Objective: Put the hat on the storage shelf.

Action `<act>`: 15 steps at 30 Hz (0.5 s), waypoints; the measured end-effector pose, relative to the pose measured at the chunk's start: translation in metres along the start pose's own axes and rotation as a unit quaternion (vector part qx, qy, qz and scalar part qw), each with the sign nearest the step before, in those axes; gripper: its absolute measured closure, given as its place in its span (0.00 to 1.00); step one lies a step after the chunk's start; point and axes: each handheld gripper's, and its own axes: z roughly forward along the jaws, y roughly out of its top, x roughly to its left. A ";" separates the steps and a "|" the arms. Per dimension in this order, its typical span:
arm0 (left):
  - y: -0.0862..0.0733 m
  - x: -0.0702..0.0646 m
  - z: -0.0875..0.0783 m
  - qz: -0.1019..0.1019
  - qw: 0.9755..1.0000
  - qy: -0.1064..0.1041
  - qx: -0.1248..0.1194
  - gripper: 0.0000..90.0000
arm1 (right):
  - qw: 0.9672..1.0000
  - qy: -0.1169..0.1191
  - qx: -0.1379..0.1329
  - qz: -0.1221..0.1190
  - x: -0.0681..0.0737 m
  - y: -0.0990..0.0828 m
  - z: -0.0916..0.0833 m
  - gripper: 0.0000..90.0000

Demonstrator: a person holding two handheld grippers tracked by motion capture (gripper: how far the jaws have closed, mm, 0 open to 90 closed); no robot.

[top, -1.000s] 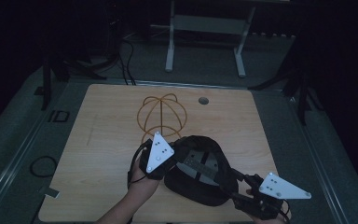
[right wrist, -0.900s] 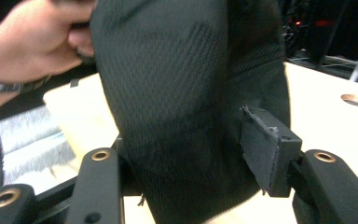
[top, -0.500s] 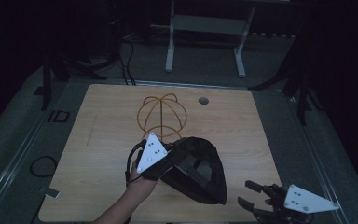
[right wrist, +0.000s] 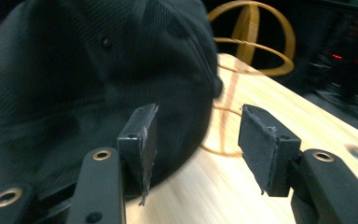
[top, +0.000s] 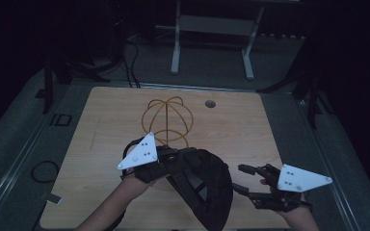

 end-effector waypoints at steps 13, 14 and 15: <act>0.004 0.003 0.005 0.004 1.000 -0.010 0.005 0.99 | 0.996 0.060 -0.007 -0.061 0.007 0.027 0.036 0.82; 0.004 0.003 0.005 0.004 1.000 -0.010 0.005 0.99 | 0.996 0.060 -0.007 -0.061 0.007 0.027 0.036 0.82; 0.004 0.003 0.005 0.004 1.000 -0.010 0.005 0.99 | 0.996 0.059 -0.005 -0.066 0.007 0.027 0.037 0.82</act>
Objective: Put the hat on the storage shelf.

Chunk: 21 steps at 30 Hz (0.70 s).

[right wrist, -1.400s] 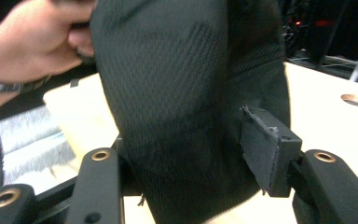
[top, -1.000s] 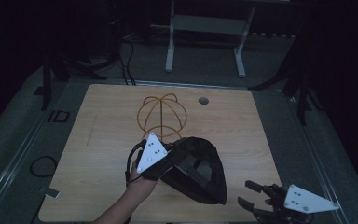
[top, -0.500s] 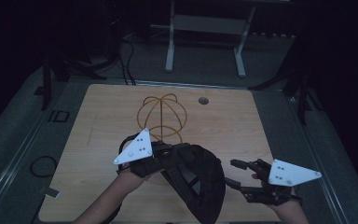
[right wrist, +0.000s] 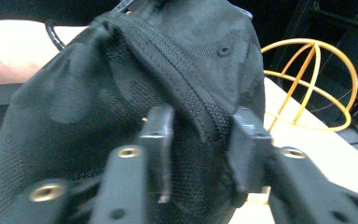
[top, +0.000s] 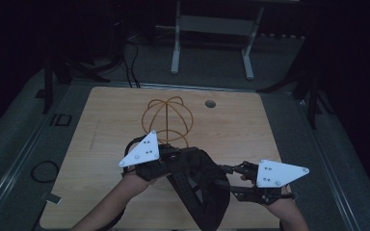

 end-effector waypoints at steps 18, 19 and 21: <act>-0.006 0.004 0.005 0.003 0.998 0.040 0.045 0.68 | 0.998 -0.038 -0.044 0.028 -0.010 -0.006 -0.018 0.98; -0.007 0.004 0.004 -0.002 0.998 0.050 0.040 0.65 | 0.997 -0.043 -0.046 0.032 -0.011 -0.007 -0.021 0.98; -0.007 0.005 0.002 0.008 0.997 0.061 0.050 0.65 | 0.997 -0.051 -0.045 0.034 -0.012 -0.008 -0.024 0.98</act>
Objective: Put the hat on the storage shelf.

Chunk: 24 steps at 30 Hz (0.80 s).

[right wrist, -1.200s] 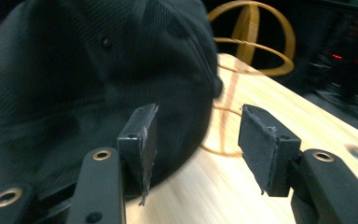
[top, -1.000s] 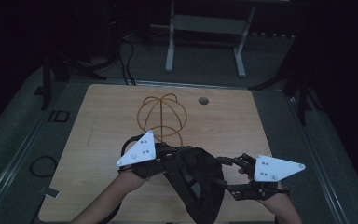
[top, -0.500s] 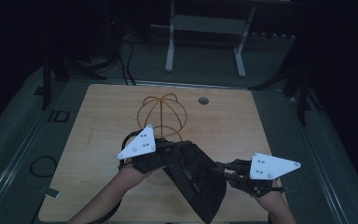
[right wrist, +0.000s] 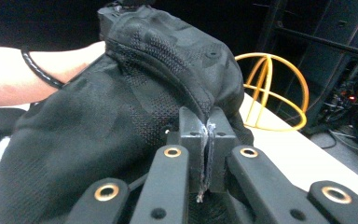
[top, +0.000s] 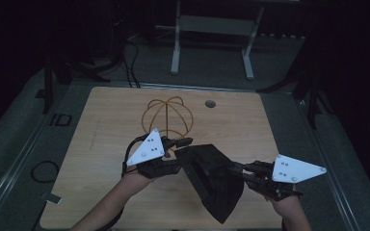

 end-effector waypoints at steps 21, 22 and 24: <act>-0.053 0.016 -0.058 -0.053 0.992 0.109 0.026 0.08 | 0.989 -0.132 -0.022 0.061 -0.058 0.000 -0.022 0.98; -0.056 0.017 -0.059 -0.064 0.991 0.111 0.029 0.07 | 0.989 -0.130 -0.019 0.065 -0.062 0.001 -0.020 0.98; -0.067 0.018 -0.063 -0.073 0.990 0.122 0.021 0.05 | 0.988 -0.137 -0.016 0.067 -0.068 0.003 -0.017 0.98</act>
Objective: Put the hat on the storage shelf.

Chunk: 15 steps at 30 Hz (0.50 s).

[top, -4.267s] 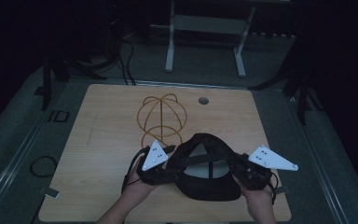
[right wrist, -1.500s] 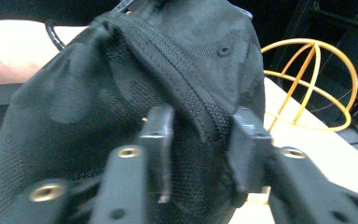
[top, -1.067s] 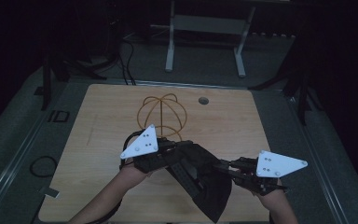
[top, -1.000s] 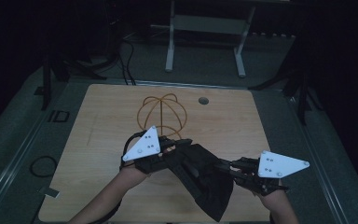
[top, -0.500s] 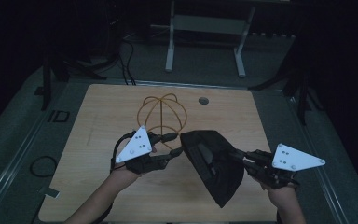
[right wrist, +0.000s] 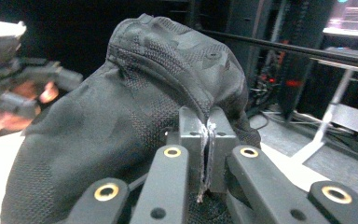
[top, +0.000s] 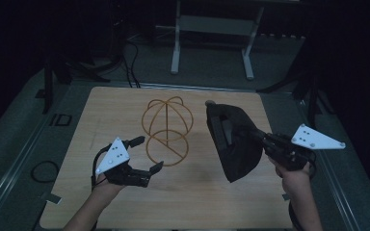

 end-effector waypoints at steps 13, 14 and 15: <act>-0.059 0.012 -0.032 -0.028 0.998 0.054 0.027 0.05 | 1.000 -0.022 0.009 -0.013 -0.011 0.043 0.047 0.98; -0.064 0.013 -0.035 -0.027 0.998 0.058 0.025 0.05 | 0.999 -0.027 0.014 -0.023 -0.010 0.046 0.050 0.98; -0.069 0.015 -0.038 -0.047 0.996 0.064 0.028 0.05 | 0.999 -0.025 0.013 -0.018 -0.009 0.050 0.054 0.98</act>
